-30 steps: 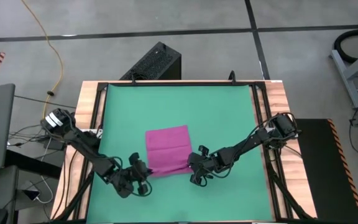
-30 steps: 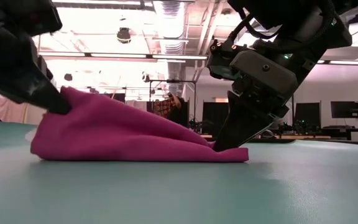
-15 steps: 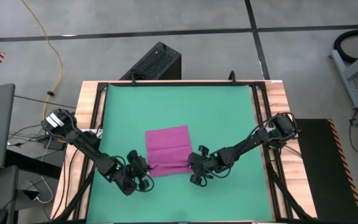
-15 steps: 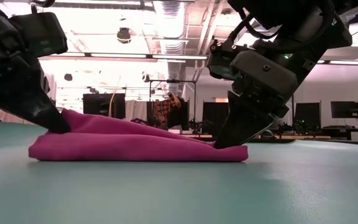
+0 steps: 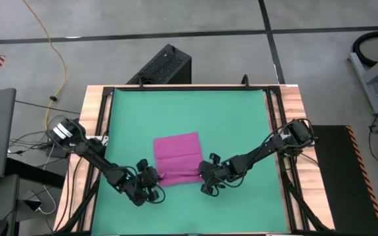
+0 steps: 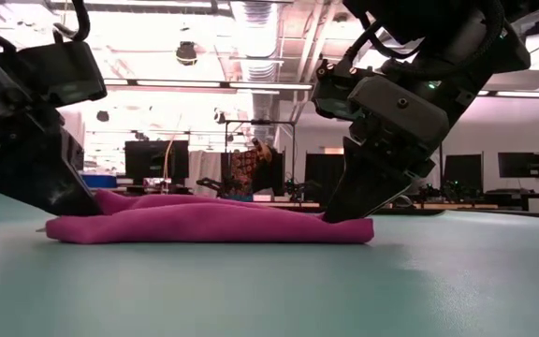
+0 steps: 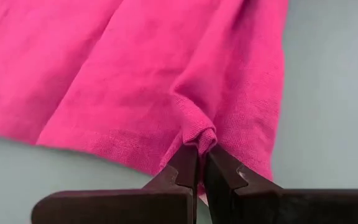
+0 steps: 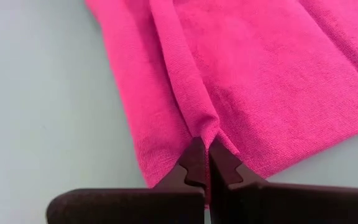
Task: Roll towel
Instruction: Roll the pink towel
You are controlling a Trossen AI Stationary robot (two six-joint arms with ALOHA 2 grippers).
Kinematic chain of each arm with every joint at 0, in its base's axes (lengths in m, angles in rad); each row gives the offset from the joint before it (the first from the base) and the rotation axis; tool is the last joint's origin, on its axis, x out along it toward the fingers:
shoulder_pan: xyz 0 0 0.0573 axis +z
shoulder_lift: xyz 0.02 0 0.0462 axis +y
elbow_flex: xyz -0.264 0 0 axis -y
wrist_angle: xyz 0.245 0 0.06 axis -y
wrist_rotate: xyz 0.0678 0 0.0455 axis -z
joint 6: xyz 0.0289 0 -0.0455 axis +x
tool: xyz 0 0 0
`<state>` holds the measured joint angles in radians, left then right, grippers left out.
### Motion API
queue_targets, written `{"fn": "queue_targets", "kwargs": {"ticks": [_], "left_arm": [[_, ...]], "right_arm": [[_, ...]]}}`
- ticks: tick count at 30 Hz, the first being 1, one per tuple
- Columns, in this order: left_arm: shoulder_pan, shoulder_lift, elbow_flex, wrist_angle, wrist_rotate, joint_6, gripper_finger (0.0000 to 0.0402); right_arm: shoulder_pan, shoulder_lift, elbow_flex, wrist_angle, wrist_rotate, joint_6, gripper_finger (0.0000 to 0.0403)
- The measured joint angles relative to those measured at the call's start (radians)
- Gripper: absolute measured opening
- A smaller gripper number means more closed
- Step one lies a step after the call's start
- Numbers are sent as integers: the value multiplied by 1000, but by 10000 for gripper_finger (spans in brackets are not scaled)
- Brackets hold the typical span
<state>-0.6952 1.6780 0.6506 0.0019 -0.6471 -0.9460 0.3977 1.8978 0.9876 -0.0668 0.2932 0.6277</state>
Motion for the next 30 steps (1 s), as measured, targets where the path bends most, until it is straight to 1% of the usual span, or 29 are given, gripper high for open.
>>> {"fn": "queue_targets", "kwargs": {"ticks": [5,10,15,23,25,30], "left_arm": [[0,16,0,12,-1,21,0],[0,16,0,0,16,26,0],[0,16,0,-21,26,26,0],[0,17,1,-16,53,62,0],[0,17,1,-16,54,63,0],[0,17,1,-17,57,65,0]], "right_arm": [[1,0,0,3,27,-6,20],[4,-13,-1,37,53,-76,42],[8,-54,-4,1,89,-102,57],[18,-133,-3,2,139,-166,61],[18,-142,-3,5,161,-171,61],[18,-142,-1,-23,163,-183,61]]}}
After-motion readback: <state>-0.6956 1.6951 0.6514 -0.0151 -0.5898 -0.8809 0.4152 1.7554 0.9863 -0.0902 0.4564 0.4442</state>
